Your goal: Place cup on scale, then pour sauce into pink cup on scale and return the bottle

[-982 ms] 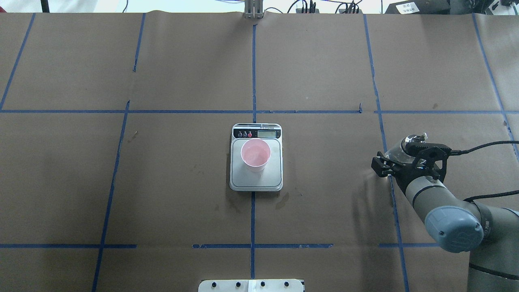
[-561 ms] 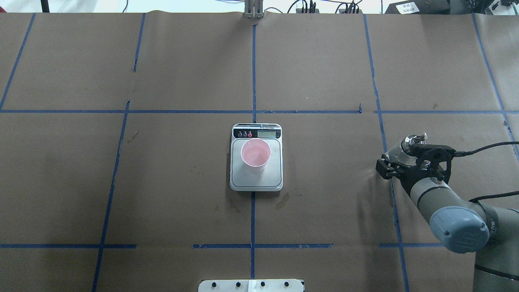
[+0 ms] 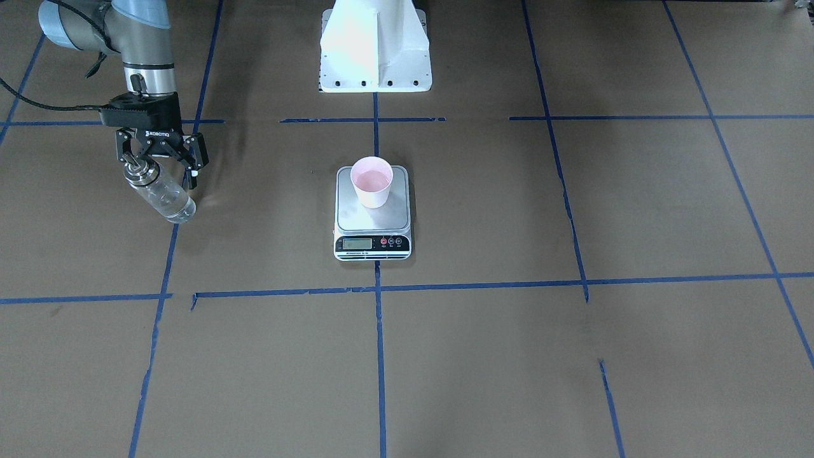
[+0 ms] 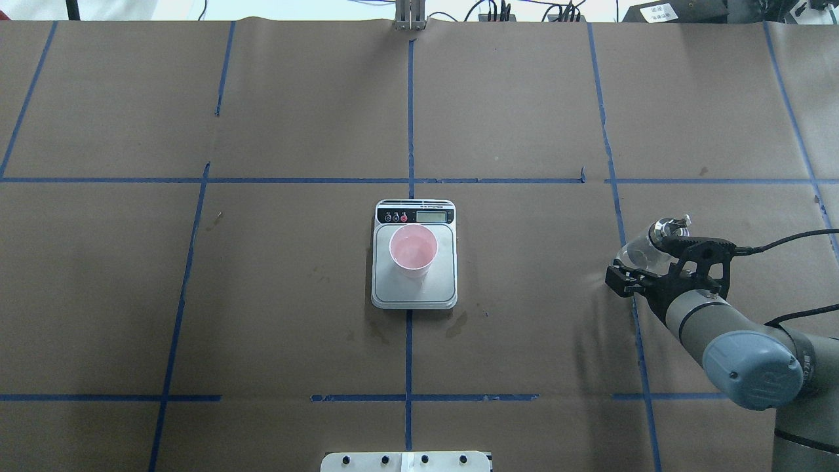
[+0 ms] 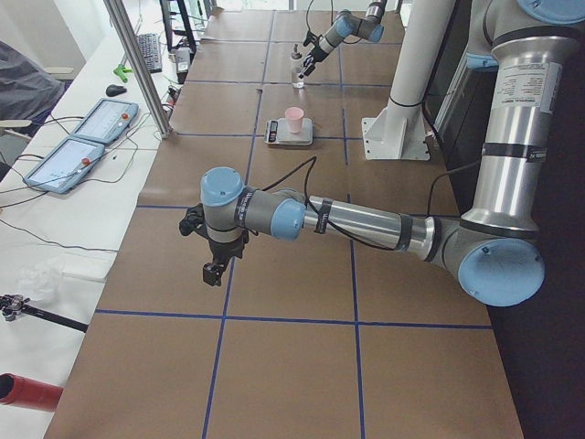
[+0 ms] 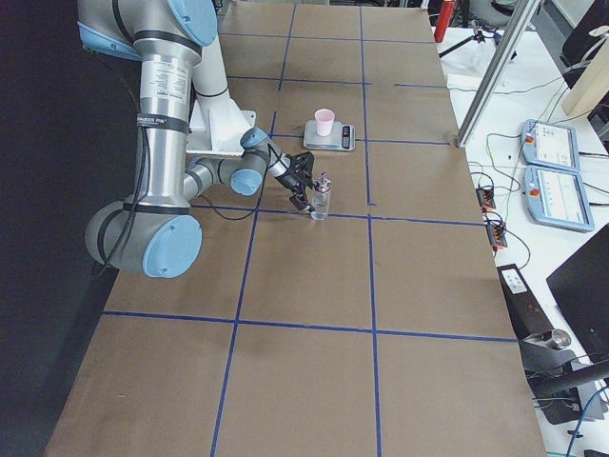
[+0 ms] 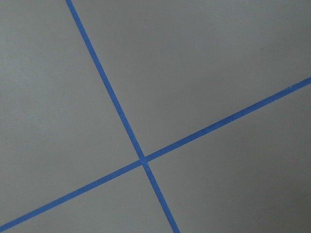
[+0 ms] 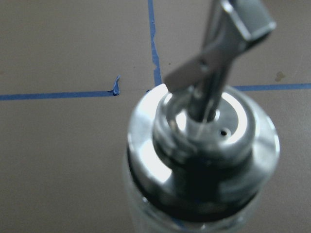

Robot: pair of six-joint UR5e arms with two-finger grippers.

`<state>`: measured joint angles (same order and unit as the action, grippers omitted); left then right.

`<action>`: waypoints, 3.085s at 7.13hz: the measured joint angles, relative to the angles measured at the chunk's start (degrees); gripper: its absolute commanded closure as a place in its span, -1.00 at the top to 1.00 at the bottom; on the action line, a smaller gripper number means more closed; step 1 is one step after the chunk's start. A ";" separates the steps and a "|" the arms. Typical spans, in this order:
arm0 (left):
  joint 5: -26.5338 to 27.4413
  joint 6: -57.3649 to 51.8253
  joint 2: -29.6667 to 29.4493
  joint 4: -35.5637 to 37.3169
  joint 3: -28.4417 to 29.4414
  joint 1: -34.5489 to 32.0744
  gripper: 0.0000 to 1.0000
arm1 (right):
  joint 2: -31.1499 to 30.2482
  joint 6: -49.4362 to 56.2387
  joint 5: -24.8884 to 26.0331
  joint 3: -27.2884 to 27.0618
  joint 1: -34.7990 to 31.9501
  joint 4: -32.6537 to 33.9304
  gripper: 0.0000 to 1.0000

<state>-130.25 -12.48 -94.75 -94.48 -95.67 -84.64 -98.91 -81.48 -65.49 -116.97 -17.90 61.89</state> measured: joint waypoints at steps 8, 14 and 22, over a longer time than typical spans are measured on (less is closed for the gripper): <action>0.00 -0.03 0.02 0.00 -0.19 0.00 1.00 | -0.11 2.65 -44.58 -17.94 -14.94 23.94 1.00; -0.04 0.00 -0.07 0.00 -0.45 0.00 1.00 | 6.20 39.39 -68.58 -6.40 -47.35 26.10 1.00; -0.07 -0.06 0.54 0.00 0.00 0.00 1.00 | 5.78 95.60 -69.33 21.26 -70.49 25.35 1.00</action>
<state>-130.32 -12.54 -94.21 -94.48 -95.67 -84.64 -93.13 14.13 -134.82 -95.70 -88.39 87.24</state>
